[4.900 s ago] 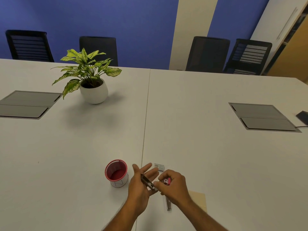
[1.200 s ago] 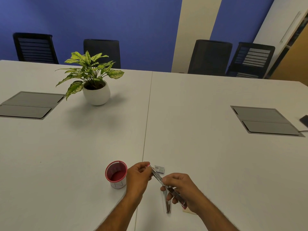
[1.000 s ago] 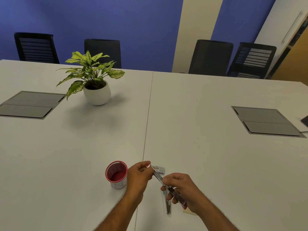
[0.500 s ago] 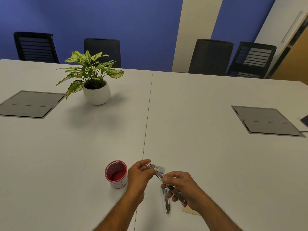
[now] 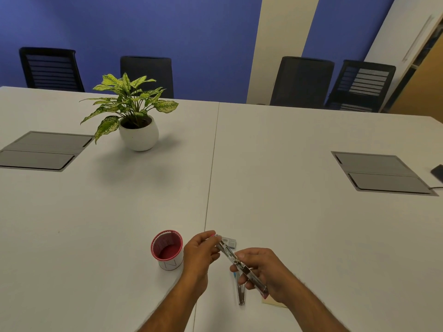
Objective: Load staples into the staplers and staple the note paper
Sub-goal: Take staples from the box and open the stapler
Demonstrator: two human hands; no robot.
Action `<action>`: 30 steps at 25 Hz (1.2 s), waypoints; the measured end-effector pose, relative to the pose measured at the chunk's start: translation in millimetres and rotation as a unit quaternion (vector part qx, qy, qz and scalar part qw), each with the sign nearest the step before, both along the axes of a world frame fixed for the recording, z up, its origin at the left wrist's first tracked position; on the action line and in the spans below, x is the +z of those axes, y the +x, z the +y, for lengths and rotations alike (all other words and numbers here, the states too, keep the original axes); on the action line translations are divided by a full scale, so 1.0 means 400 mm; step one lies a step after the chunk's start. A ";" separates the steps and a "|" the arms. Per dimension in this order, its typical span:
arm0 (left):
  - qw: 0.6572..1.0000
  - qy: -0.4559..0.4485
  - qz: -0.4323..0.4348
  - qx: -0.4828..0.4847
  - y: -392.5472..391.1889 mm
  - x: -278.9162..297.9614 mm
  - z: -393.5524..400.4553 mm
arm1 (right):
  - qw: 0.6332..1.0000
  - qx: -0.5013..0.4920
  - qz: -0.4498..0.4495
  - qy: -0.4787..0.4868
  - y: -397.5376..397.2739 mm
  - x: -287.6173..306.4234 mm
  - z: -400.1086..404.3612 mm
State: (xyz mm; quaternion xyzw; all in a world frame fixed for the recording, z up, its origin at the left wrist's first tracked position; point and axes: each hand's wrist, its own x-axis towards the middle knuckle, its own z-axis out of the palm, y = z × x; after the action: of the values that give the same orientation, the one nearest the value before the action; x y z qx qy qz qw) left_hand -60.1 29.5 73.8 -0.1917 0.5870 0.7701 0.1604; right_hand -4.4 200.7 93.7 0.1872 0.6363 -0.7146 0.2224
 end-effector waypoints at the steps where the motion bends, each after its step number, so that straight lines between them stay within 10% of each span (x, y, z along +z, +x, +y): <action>1: 1.000 0.008 -0.006 0.007 0.000 -0.001 0.000 | 1.000 0.000 -0.001 -0.001 0.000 0.001 0.000; 11: 0.999 0.032 -0.024 0.026 0.003 -0.006 0.002 | 1.000 -0.016 0.009 0.018 0.012 0.022 -0.014; 18: 0.951 0.248 -0.151 0.102 0.006 0.012 0.012 | 0.979 -0.025 0.099 0.179 0.021 0.054 -0.062; 24: 0.937 0.295 -0.174 0.067 0.011 0.017 0.034 | 0.785 0.099 0.310 0.527 0.039 0.059 -0.092; 30: 0.919 0.353 -0.171 0.048 0.010 0.023 0.035 | 0.594 0.087 0.476 0.642 0.043 0.071 -0.092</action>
State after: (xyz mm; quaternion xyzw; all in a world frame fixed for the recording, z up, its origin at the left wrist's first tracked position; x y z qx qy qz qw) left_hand -55.9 43.5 83.1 -0.2791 0.2311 0.8894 0.2787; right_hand 12.9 164.0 122.1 -0.1415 0.9592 -0.0861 -0.2291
